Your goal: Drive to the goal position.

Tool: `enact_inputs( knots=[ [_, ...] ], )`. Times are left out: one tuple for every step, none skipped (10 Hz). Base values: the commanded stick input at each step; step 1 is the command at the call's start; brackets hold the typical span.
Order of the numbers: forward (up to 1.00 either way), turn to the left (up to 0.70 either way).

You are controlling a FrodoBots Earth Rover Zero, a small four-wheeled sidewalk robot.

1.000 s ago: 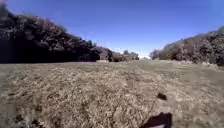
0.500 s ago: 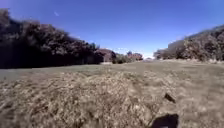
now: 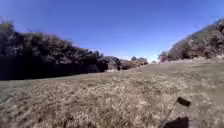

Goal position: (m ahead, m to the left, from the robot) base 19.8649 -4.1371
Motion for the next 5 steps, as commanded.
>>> enact_inputs(
  knots=[
    [1.00, 0.00],
    [1.00, 0.02],
    [1.00, 0.04],
    [1.00, 0.01],
    [1.00, 0.00]
  ],
)
